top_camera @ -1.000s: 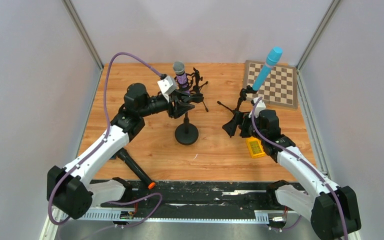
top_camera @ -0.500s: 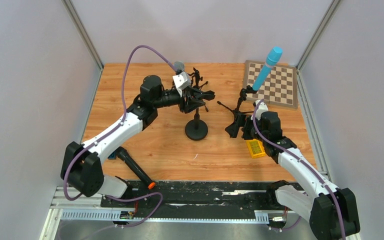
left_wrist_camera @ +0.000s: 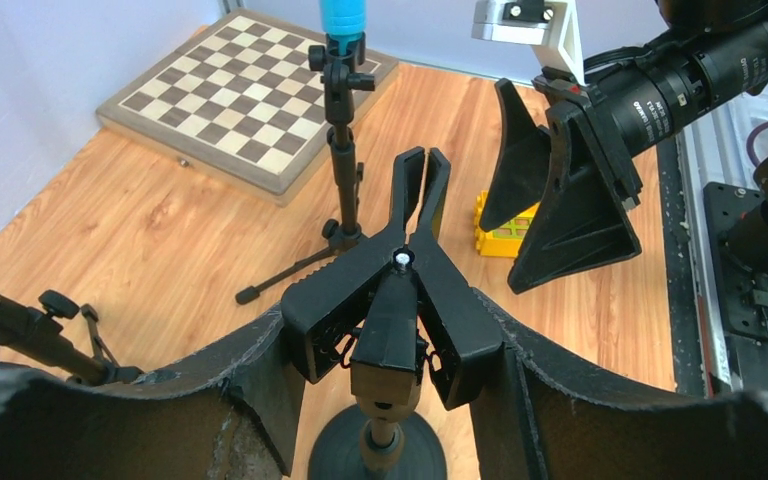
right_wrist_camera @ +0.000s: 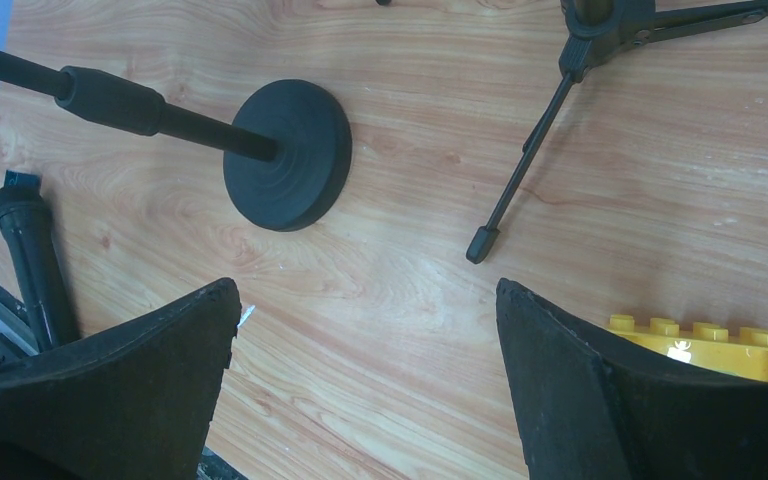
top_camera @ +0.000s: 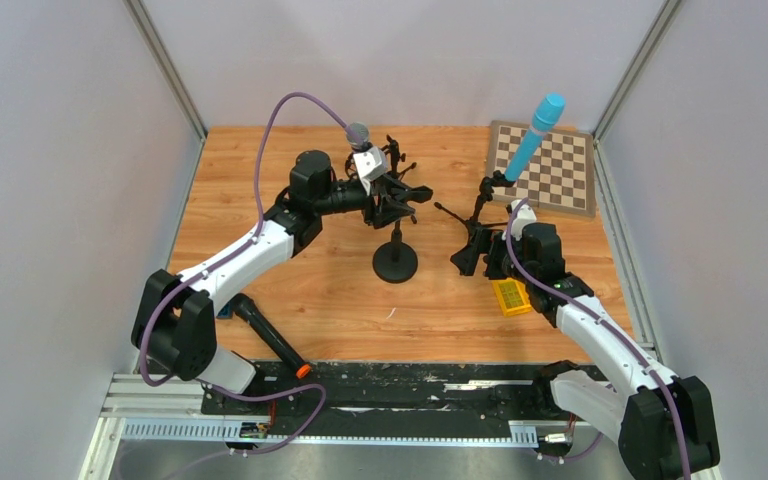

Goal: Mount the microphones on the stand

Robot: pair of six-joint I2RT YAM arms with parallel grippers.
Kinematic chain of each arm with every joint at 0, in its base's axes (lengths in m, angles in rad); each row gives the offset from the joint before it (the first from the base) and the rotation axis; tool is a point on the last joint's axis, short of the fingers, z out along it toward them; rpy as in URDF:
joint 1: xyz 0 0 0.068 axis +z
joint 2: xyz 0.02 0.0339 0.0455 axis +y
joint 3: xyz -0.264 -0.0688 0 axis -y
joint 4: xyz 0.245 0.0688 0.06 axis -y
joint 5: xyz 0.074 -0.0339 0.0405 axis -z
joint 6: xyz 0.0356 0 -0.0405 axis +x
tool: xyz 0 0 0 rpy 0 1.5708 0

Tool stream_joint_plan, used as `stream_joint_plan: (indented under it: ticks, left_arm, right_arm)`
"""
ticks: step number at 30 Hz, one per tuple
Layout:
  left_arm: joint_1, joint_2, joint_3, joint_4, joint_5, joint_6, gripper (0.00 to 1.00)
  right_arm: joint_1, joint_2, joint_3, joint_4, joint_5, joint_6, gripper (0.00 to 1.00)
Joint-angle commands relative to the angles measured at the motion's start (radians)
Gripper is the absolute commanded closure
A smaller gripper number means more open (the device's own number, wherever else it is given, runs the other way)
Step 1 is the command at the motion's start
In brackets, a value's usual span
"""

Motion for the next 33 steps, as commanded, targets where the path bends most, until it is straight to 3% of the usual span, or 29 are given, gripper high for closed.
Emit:
stream_joint_plan:
  ticks: [1, 4, 6, 13, 20, 33]
  left_arm:
    - [-0.005, -0.029, 0.022, 0.075, -0.015, 0.059, 0.31]
    - [-0.005, -0.052, 0.006, 0.058, -0.047, 0.082, 0.1]
    - [-0.005, -0.075, -0.012, 0.059, -0.07, 0.092, 0.02]
    - [-0.005, -0.205, -0.104, 0.047, -0.191, 0.093, 0.0]
    - [-0.006, -0.384, -0.231, -0.025, -0.49, -0.049, 0.0]
    - [-0.005, -0.785, -0.529, -0.448, -0.96, -0.537, 0.0]
  right_arm:
    - [-0.006, -0.001, 0.011, 0.015, -0.014, -0.01, 0.03]
    - [-0.006, -0.001, 0.013, 0.015, -0.017, -0.011, 0.03]
    - [-0.005, 0.002, 0.015, 0.015, -0.019, -0.01, 0.03]
    - [-0.005, 0.004, 0.018, 0.015, -0.022, 0.0, 0.03]
    - [-0.006, 0.005, 0.018, 0.015, -0.028, -0.002, 0.03]
    - [-0.006, 0.02, 0.019, 0.015, -0.033, -0.006, 0.03]
